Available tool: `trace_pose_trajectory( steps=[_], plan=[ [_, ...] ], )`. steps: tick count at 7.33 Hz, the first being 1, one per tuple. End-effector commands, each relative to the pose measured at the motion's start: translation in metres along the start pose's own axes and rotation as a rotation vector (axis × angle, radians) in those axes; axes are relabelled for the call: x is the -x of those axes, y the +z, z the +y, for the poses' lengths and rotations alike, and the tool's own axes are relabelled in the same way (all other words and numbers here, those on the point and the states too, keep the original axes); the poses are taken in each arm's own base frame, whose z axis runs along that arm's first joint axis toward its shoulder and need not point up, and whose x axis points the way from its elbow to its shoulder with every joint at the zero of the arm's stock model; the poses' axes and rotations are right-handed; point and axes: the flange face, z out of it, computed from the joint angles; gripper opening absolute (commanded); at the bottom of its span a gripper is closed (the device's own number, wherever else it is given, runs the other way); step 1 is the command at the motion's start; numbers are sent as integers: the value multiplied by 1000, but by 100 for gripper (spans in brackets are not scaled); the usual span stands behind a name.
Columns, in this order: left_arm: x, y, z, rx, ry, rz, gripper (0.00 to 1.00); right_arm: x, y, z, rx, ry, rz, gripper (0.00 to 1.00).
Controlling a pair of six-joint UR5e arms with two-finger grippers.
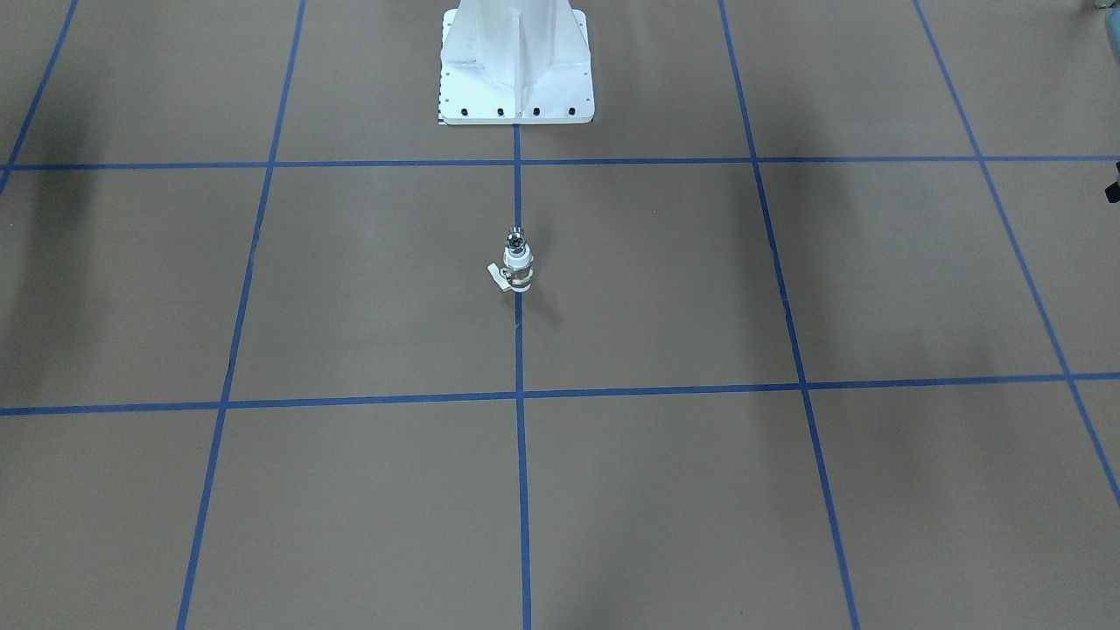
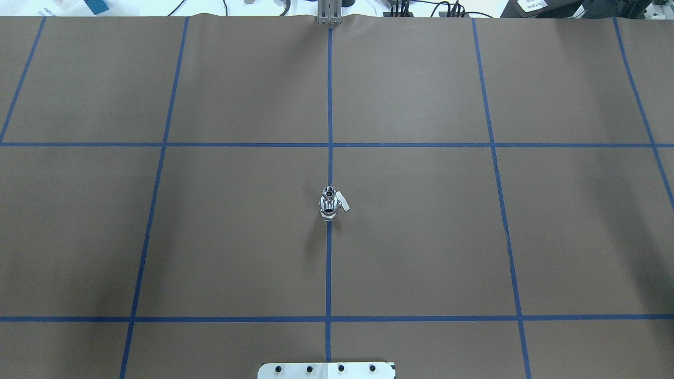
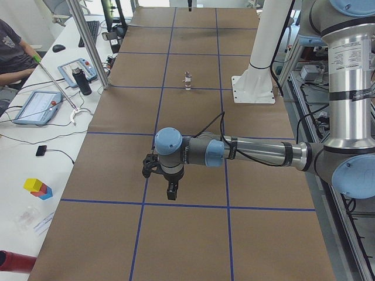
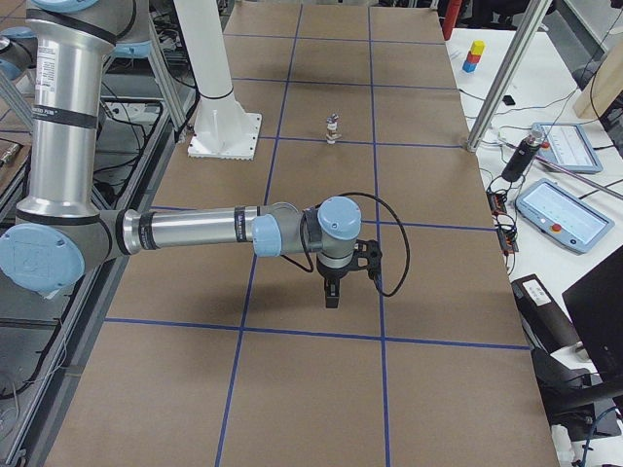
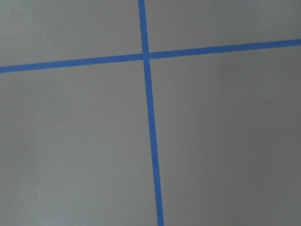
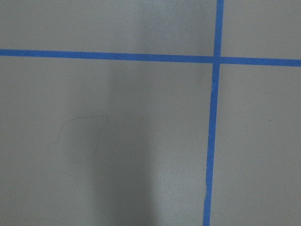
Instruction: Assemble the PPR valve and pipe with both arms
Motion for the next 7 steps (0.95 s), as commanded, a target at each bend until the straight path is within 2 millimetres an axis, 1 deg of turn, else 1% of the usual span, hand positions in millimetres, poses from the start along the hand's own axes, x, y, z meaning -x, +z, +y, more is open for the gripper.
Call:
trace_pose_trajectory(
  steps=[1, 3, 7],
  plan=[
    [-3, -3, -2, -7, 7, 0, 100, -5, -15, 0, -32, 4, 25, 99],
    [-3, 0, -1, -3, 5, 40, 100, -4, -16, 0, -32, 2, 26, 99],
    [-7, -3, -2, -8, 12, 42, 100, -4, -16, 2, -32, 3, 26, 99]
  ],
)
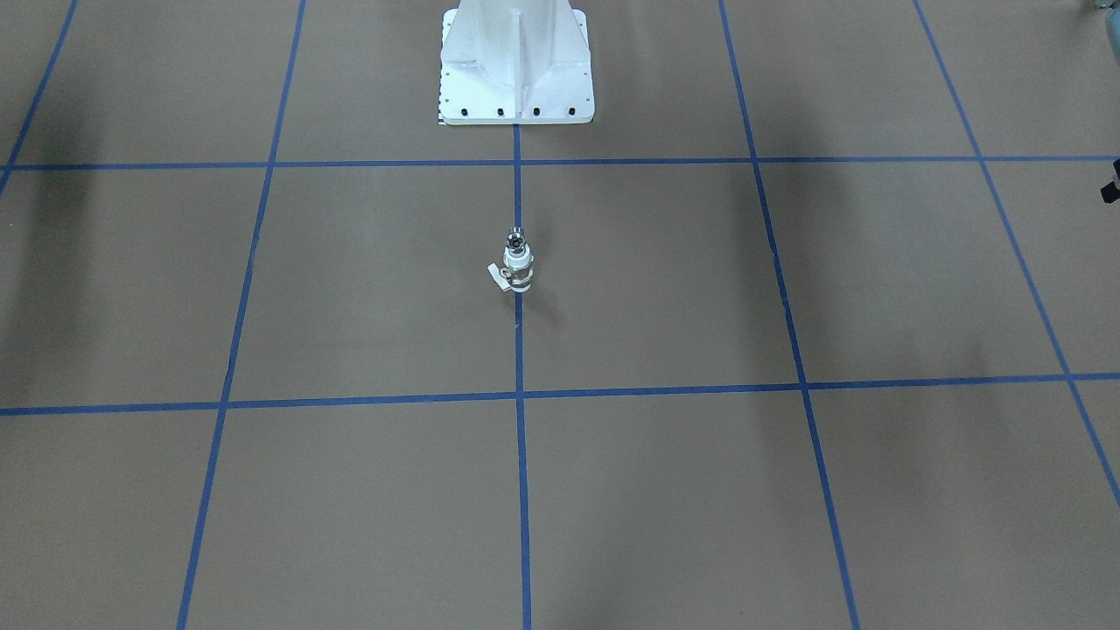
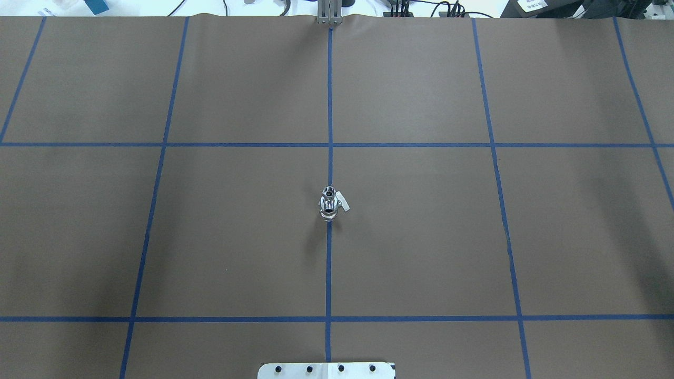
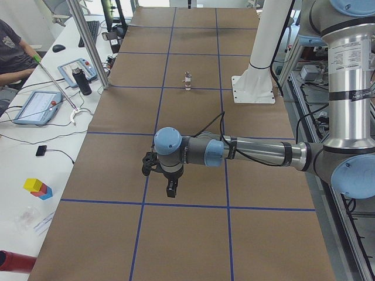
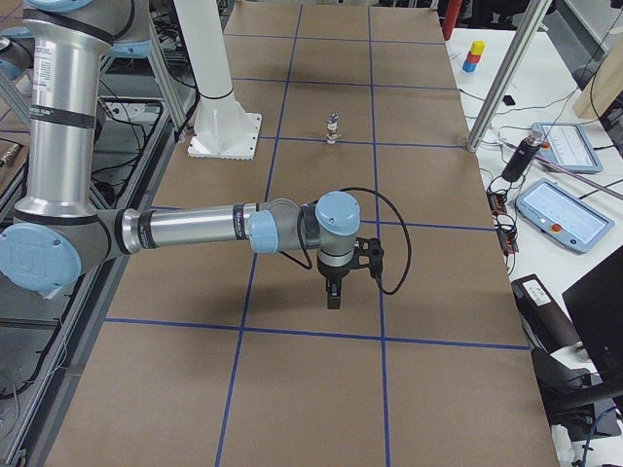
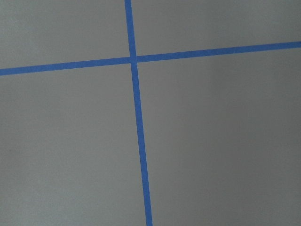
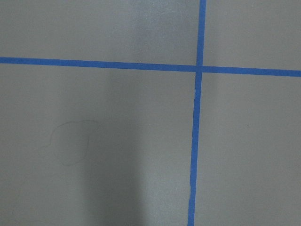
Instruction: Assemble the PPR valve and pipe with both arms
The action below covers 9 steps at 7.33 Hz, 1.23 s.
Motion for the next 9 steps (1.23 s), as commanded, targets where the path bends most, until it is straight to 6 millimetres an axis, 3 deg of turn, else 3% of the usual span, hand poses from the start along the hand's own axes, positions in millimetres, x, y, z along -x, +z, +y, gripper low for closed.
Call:
trace_pose_trajectory(
  steps=[1, 9],
  plan=[
    [-5, -3, -1, -7, 8, 4, 100, 0, 0, 1, -2, 0, 1, 99],
    [-6, -6, 2, -34, 37, 3, 100, -1, 1, 2, -1, -1, 0, 99]
  ],
)
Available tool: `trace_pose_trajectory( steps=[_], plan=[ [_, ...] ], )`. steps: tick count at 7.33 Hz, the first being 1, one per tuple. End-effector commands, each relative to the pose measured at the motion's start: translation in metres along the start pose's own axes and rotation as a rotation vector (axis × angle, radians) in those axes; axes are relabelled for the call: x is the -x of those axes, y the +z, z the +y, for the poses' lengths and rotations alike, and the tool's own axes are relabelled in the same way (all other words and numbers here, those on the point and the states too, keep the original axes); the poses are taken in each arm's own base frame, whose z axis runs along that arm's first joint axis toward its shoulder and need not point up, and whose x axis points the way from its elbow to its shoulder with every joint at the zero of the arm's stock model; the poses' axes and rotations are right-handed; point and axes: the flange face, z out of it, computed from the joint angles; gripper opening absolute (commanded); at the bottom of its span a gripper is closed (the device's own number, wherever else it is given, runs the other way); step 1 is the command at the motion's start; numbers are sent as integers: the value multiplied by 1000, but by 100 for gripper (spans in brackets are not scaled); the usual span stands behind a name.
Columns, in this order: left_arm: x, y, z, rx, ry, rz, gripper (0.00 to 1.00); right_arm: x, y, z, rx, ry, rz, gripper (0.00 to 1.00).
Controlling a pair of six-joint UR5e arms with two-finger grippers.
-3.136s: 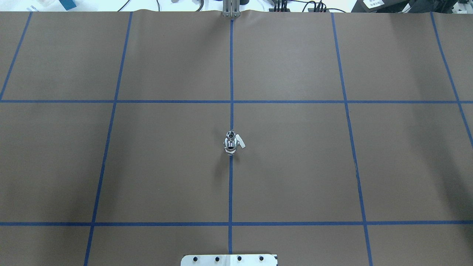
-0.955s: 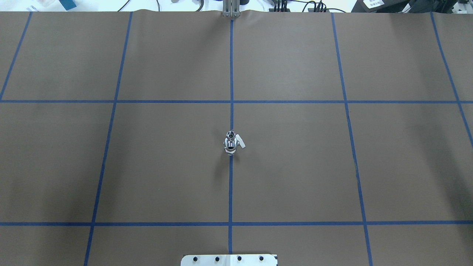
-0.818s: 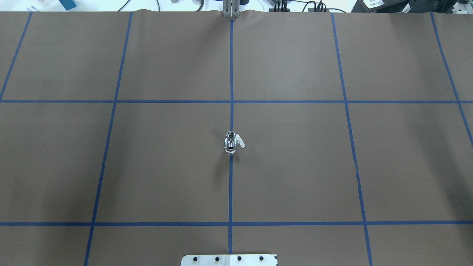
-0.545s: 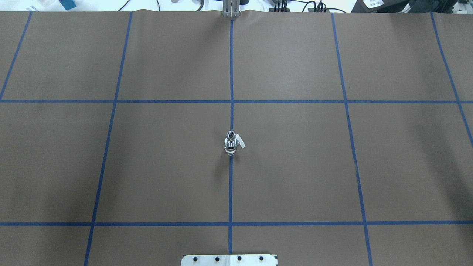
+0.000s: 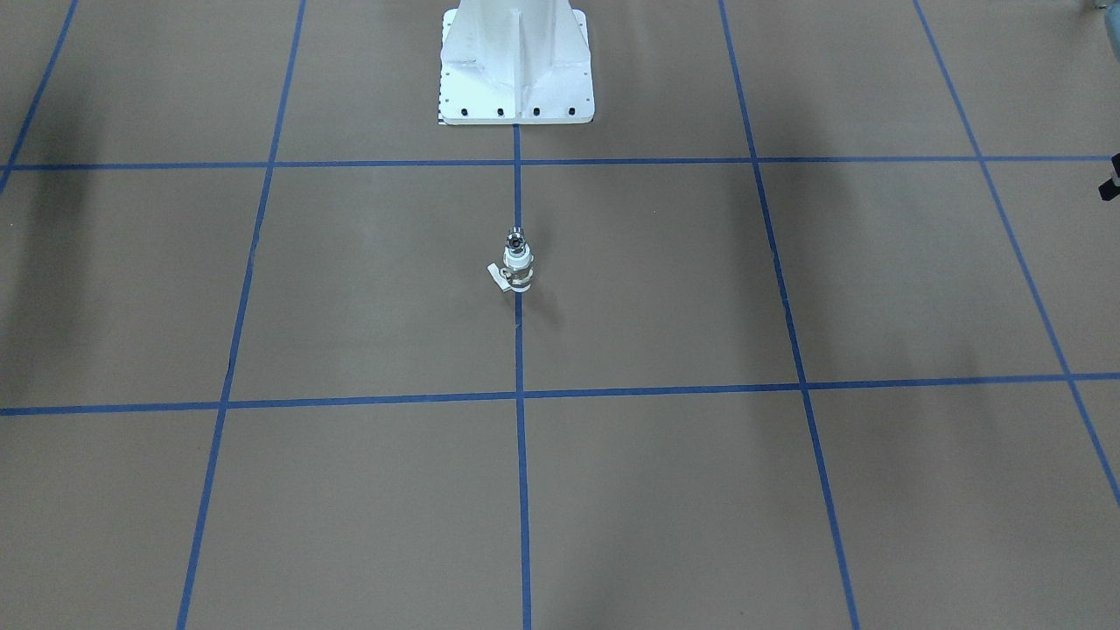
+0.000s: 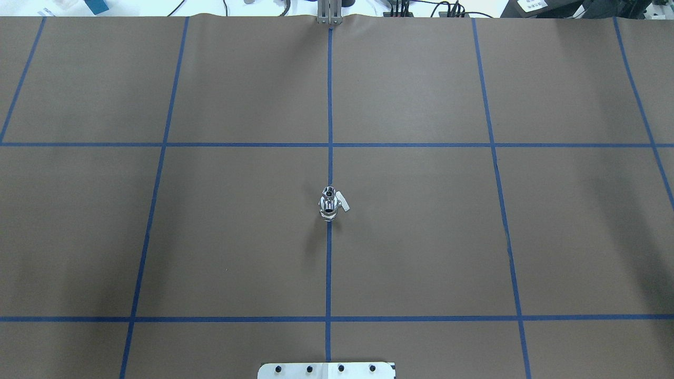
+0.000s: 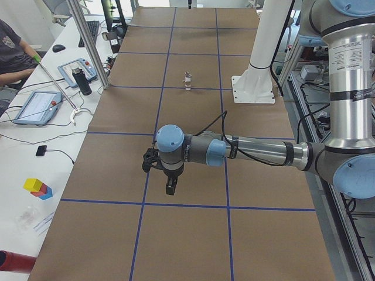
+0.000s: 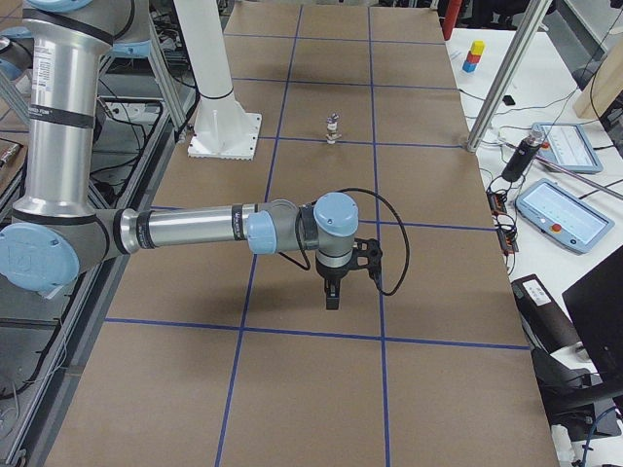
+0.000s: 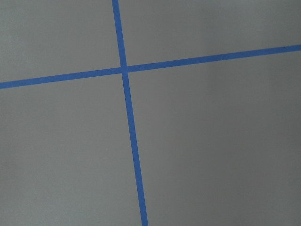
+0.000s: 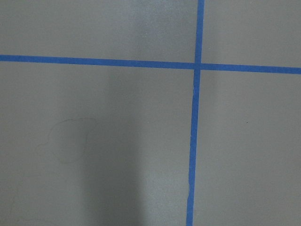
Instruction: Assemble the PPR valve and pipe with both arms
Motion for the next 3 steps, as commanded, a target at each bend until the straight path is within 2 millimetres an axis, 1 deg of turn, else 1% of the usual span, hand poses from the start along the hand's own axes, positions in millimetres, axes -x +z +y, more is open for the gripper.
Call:
trace_pose_trajectory(
  steps=[1, 3],
  plan=[
    [0, 0, 0, -1, 3, 0, 100, 1, 0, -2, -2, -2, 0, 99],
    [-1, -1, -1, -2, 4, 0, 100, 0, 0, -3, -1, 1, 0, 99]
  ],
)
